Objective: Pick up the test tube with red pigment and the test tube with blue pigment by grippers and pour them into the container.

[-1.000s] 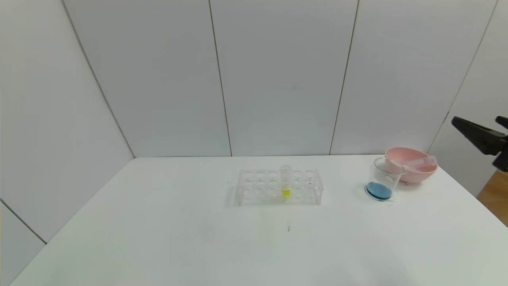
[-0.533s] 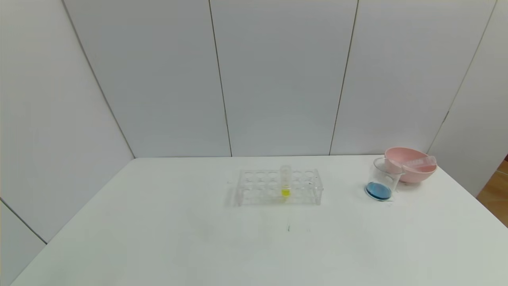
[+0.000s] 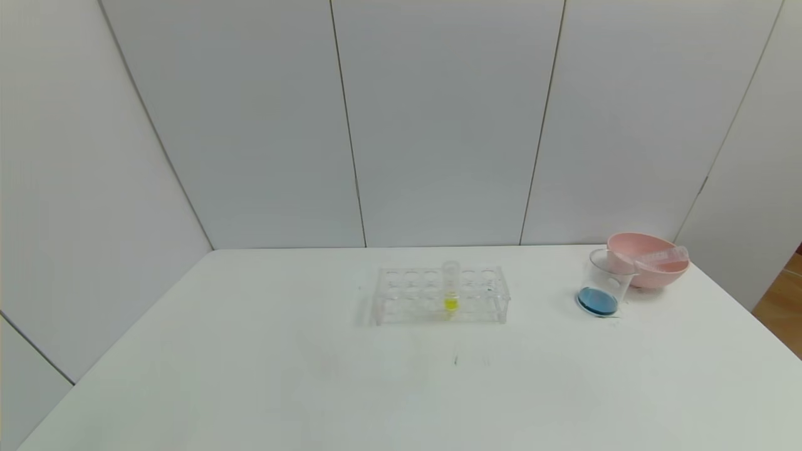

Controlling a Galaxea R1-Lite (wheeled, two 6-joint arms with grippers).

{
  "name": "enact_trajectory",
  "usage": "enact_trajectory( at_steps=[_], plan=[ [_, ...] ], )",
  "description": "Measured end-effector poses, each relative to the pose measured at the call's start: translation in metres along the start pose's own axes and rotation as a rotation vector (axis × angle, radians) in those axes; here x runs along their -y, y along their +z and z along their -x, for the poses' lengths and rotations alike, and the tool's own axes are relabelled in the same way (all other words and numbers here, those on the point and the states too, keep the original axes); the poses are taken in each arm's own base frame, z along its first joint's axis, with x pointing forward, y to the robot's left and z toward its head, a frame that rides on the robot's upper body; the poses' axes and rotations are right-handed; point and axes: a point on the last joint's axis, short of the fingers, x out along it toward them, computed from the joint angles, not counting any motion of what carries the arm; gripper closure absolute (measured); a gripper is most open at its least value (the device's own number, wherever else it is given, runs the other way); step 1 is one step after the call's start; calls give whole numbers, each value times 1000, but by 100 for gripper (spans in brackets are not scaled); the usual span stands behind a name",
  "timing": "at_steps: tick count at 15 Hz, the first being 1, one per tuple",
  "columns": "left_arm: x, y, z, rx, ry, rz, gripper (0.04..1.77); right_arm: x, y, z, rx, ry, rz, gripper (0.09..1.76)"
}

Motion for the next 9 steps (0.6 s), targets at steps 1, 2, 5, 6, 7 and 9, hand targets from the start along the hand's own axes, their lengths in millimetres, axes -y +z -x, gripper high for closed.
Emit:
enact_trajectory(
  at_steps=[1,2,5,6,7,9],
  plan=[
    [0,0,0,0,0,0,5,-1,-9,7,-3,-14,0,15],
    [0,0,0,0,0,0,5,-1,-18,12,-7,-29,-7,15],
    [0,0,0,0,0,0,5,-2,-46,15,-31,-40,-13,15],
    [0,0,0,0,0,0,5,-3,-61,14,-60,-40,-18,15],
    [0,0,0,0,0,0,5,-3,-75,13,-99,-38,-22,15],
    [0,0,0,0,0,0,5,-5,-110,15,-220,-34,-31,15]
  ],
)
